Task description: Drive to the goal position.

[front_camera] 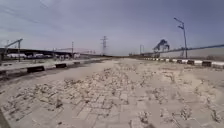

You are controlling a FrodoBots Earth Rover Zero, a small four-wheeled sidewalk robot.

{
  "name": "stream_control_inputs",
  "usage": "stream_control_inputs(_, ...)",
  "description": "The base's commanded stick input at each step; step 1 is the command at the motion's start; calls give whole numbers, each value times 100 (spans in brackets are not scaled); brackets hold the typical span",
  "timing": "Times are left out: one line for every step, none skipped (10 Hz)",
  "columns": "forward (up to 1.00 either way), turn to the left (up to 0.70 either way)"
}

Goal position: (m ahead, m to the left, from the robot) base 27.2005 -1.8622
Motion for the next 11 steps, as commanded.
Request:
stream_control_inputs(0, 0)
stream_control_inputs(0, 0)
stream_control_inputs(0, 0)
stream_control_inputs(0, 0)
stream_control_inputs(40, 0)
stream_control_inputs(70, 0)
stream_control_inputs(70, 0)
stream_control_inputs(70, 0)
stream_control_inputs(70, 0)
stream_control_inputs(70, 0)
stream_control_inputs(70, 0)
